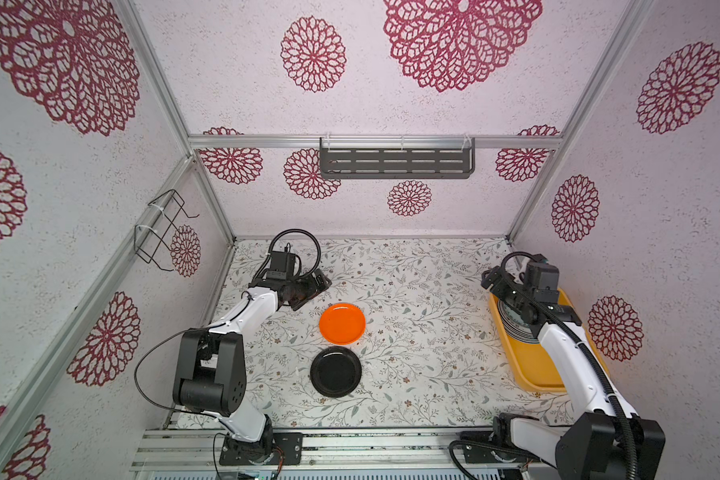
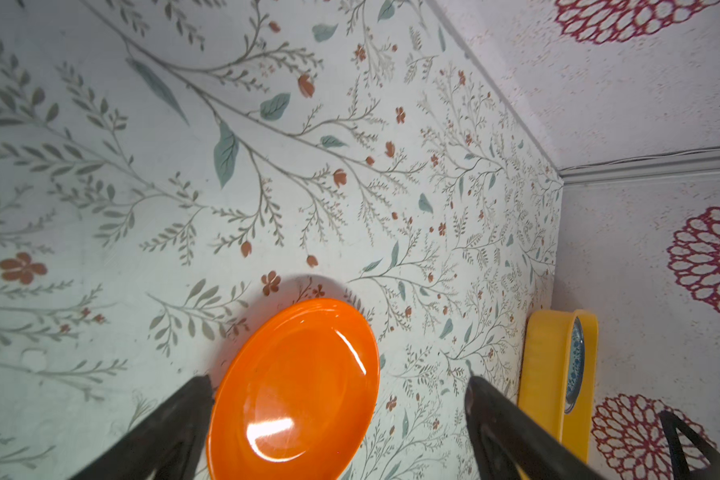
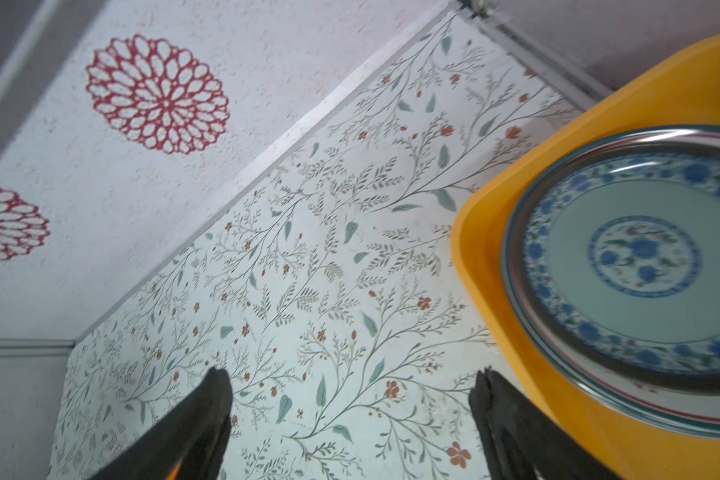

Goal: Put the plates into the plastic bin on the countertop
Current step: 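Move the left gripper to the orange plate rim while the right gripper withdraws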

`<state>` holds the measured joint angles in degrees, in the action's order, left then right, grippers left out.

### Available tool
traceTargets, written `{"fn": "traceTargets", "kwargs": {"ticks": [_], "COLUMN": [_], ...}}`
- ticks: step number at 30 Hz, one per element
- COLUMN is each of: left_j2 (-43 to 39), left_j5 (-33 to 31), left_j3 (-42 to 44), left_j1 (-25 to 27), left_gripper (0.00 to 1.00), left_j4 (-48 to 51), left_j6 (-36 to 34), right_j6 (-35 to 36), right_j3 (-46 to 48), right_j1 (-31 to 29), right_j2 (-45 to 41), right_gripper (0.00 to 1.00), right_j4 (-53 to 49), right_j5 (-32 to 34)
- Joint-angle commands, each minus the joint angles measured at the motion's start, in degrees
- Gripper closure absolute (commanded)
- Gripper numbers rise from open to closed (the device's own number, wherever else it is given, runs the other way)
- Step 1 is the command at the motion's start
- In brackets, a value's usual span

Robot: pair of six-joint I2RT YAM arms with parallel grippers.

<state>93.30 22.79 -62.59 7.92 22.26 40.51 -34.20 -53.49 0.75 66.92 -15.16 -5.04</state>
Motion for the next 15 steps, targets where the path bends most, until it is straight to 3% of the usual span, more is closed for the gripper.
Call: {"fn": "traceTargets", "kwargs": {"ticks": [1, 5, 15], "left_j2": [0.31, 2.44, 3.38], "left_j5": [5.98, 5.59, 8.83], "left_j3": [1.41, 3.31, 10.28], "left_j1": [-0.45, -0.54, -1.31], "left_gripper": [0.01, 0.03, 0.09], "left_j4": [3.06, 7.68, 0.34], "left_j6": [-3.86, -6.59, -6.24], "right_j6": [-3.56, -3.43, -2.32], "right_j3": [-0.15, -2.73, -8.17], "right_j1": [-5.73, -12.02, -17.96], "right_j2": [1.3, 5.75, 12.86], "right_gripper": [0.05, 0.04, 0.03], "right_j4": [5.71, 6.11, 5.83], "right_j5": [2.83, 5.35, 4.58]}}
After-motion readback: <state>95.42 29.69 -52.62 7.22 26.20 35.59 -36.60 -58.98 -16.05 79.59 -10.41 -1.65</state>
